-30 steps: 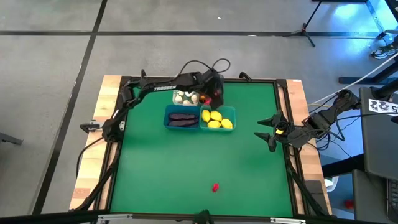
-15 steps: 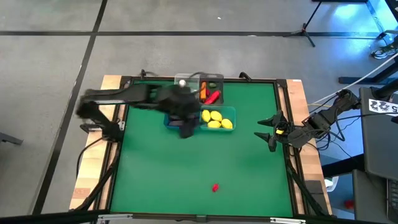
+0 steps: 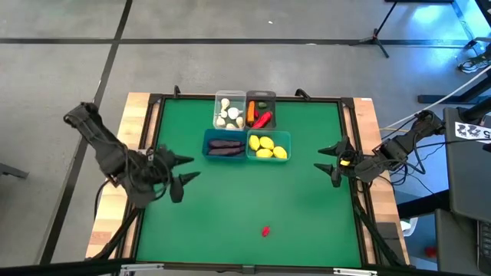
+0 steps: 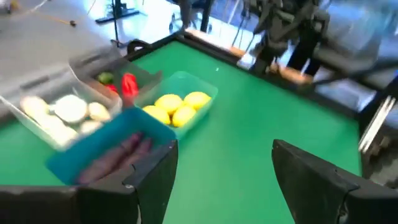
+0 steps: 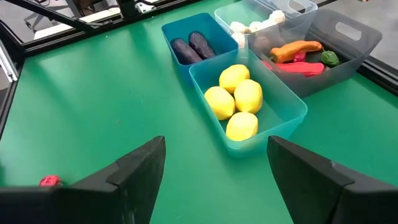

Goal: Sort produce into baskets
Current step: Put the red chili pepper into the black bin

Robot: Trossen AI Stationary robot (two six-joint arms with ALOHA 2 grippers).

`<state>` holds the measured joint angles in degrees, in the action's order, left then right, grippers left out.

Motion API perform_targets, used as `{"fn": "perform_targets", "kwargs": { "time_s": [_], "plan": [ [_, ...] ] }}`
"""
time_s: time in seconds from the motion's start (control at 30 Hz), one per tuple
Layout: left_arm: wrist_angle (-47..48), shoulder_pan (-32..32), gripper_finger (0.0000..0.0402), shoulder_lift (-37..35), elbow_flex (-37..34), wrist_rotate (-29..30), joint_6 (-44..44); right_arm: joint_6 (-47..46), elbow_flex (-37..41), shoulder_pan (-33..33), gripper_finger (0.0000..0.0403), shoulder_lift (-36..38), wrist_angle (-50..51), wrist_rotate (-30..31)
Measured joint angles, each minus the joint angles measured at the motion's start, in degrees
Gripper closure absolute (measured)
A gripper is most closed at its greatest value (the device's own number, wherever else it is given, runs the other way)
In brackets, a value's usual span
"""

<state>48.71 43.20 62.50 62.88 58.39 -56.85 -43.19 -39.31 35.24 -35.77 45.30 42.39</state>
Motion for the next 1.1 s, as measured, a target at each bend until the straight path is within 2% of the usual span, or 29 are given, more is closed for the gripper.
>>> {"fn": "perform_targets", "kwargs": {
  "time_s": [0.1,0.3,0.43,0.6,0.77,0.97,1.1],
  "plan": [
    [-11.0,2.8,0.0147,-0.3,-10.1,4.2,-6.0,0.0,0.0,0.0,0.0123,0.0,-0.1,0.0],
    [-43.1,1.4,0.0147,5.3,-25.3,4.0,-7.2,0.0,0.0,0.0,0.0123,0.0,-0.2,0.0],
    [-63.3,0.6,0.0147,12.0,-29.3,3.4,-1.7,0.0,0.0,0.0,0.0123,0.0,-0.2,0.7],
    [-79.0,-1.5,0.0147,22.7,-29.8,2.0,3.3,0.0,0.0,0.0,0.0123,0.0,-0.2,1.8],
    [-88.0,-4.7,0.0147,30.0,-29.7,-3.8,1.8,-0.2,0.0,0.0,0.0123,0.0,-0.2,2.0],
    [-86.0,-7.0,0.0147,34.3,-29.7,-4.8,-8.6,-0.6,0.0,0.0,0.0123,0.0,-0.2,2.0],
    [-85.4,-8.2,0.0147,36.5,-29.7,-7.9,-15.2,-0.6,0.0,0.0,0.0123,0.0,-0.5,2.0]
  ]
}}
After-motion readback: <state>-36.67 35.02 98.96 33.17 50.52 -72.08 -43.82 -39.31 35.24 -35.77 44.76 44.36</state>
